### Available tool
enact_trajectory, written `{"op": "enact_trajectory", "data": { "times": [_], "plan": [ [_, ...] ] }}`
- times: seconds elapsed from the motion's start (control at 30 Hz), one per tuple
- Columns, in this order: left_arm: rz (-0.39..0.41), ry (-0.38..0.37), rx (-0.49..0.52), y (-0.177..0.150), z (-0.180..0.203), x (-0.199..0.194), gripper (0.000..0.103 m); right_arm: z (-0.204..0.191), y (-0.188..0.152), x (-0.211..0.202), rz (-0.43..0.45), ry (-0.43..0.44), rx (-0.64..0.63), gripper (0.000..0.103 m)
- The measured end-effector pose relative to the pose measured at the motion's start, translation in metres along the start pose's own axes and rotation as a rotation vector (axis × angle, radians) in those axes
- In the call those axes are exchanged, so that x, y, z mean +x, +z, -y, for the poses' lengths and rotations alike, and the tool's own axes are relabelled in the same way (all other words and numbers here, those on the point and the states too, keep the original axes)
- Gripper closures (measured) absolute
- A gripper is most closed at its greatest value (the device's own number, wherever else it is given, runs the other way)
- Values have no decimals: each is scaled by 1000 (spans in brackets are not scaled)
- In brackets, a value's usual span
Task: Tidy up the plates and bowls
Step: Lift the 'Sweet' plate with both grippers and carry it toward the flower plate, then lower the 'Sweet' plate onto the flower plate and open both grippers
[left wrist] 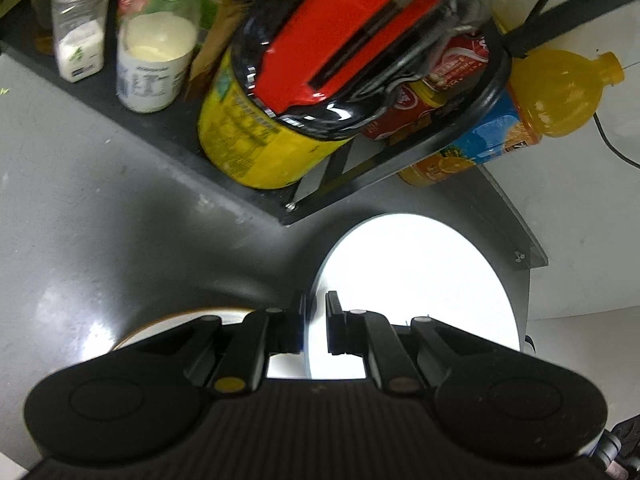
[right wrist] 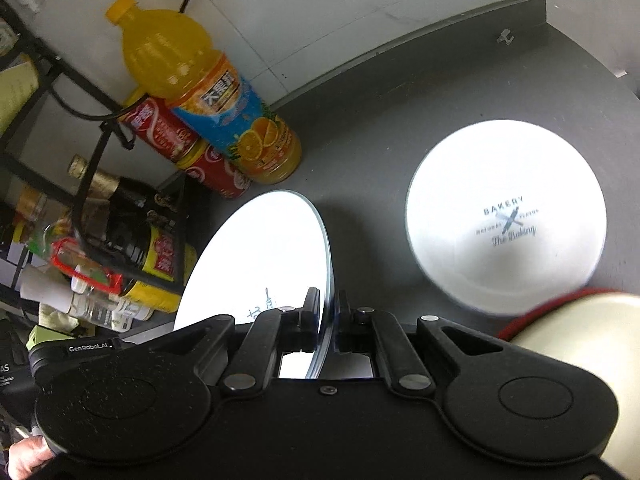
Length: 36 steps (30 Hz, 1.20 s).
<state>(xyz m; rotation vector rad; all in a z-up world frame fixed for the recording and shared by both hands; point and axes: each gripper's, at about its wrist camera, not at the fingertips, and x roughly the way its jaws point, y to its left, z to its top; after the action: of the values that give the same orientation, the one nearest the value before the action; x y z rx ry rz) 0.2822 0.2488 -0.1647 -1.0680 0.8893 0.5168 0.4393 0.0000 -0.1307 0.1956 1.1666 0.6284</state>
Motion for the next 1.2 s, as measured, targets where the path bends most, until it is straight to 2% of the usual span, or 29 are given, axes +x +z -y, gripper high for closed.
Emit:
{"op": "enact_trajectory", "data": {
  "times": [0.13, 0.23, 0.43, 0.83, 1.2],
  "plan": [
    [-7, -12, 26, -7, -12, -8, 97, -6, -16, -5, 10, -2, 18, 96],
    [29, -47, 97, -13, -19, -20, 97, -7, -29, -10, 8, 3, 36, 96],
    [9, -113, 143, -20, -47, -38, 99, -15, -53, -14, -8, 13, 49, 96],
    [-31, -120, 127, -33, -102, -52, 100, -35, -96, -7, -39, 33, 34, 96],
    [-66, -123, 125, -47, -120, -48, 99, -33, -120, -9, -52, 7, 21, 96]
  ]
}}
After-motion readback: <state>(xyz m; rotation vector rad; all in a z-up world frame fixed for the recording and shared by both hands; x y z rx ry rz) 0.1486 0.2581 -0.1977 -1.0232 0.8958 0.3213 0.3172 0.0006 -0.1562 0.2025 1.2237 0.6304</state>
